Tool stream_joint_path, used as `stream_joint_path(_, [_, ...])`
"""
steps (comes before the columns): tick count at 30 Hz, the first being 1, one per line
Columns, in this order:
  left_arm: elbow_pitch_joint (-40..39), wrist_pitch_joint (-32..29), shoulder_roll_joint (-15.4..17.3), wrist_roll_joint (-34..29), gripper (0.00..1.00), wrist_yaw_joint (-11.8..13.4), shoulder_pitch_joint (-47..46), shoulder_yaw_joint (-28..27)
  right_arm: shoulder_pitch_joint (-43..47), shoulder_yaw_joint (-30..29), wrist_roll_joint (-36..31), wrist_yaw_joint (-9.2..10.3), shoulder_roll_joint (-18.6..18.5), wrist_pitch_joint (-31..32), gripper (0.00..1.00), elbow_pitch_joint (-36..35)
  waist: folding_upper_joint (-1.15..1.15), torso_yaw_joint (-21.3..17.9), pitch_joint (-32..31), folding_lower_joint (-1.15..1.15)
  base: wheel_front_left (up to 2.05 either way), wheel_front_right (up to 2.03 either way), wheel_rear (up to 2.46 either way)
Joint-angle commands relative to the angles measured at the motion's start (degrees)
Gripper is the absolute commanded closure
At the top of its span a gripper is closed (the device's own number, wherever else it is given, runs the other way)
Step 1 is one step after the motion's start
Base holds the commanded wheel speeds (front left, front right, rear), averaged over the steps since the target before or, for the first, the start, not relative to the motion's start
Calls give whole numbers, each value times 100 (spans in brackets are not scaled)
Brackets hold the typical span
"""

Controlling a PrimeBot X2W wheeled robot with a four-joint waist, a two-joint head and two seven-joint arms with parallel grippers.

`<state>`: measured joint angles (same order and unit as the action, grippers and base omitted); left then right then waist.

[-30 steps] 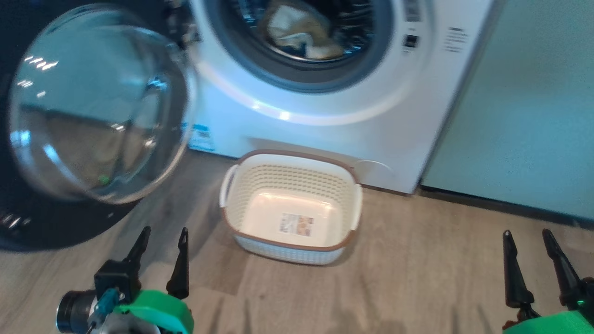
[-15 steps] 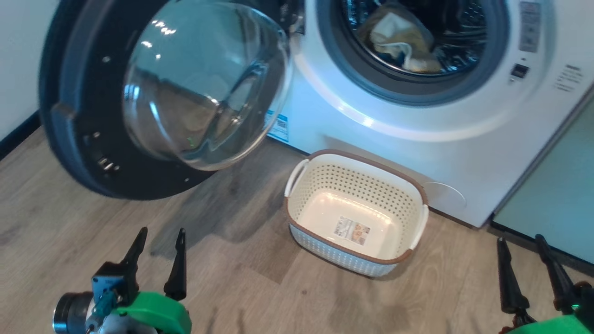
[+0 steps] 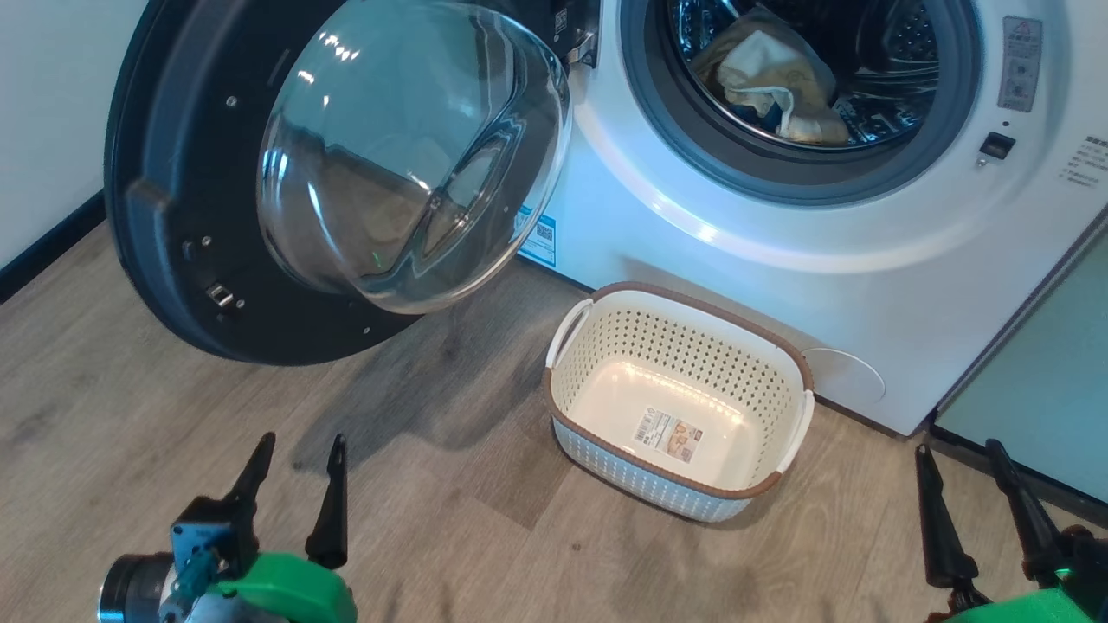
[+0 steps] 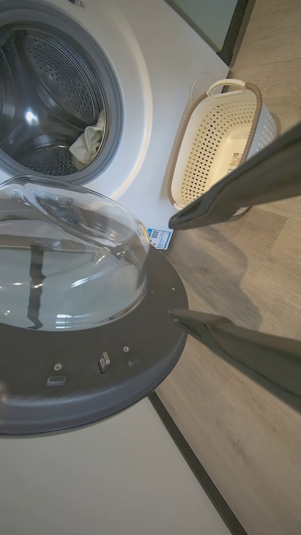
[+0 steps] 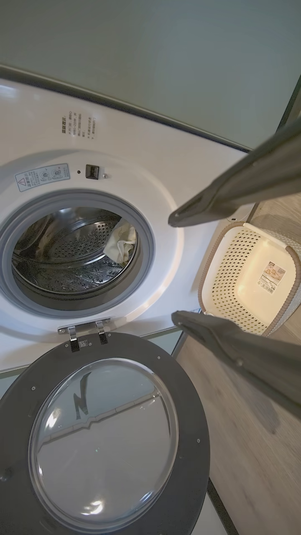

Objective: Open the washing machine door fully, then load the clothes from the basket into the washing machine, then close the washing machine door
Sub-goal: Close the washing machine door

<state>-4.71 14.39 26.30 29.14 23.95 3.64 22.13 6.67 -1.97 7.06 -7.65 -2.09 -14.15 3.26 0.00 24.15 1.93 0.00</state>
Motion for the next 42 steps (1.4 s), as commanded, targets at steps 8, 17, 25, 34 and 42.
stream_joint_path(8, [-216,12,133,126,100,-120,-153,-260,-209,167,27,16,-78,-62,0,-97,0,-58,-77,0,0,0,0])
stream_joint_path(17, [-258,2,220,138,100,-167,-97,-249,-159,173,29,16,-78,-69,0,-121,0,-79,-136,0,0,0,0])
stream_joint_path(25, [-814,52,-516,1772,100,-1051,91,-1138,-111,154,21,16,-78,-72,0,-130,0,-47,-196,0,0,0,0])
stream_joint_path(34, [-1625,59,-1210,4620,100,-2736,161,-3107,-74,122,15,16,-78,-73,0,-157,0,-54,-204,0,0,0,0])
stream_joint_path(42, [-2143,-24,-826,5946,100,-2960,-311,-4311,-31,78,45,16,-78,-68,0,-185,0,34,-210,0,0,0,0])
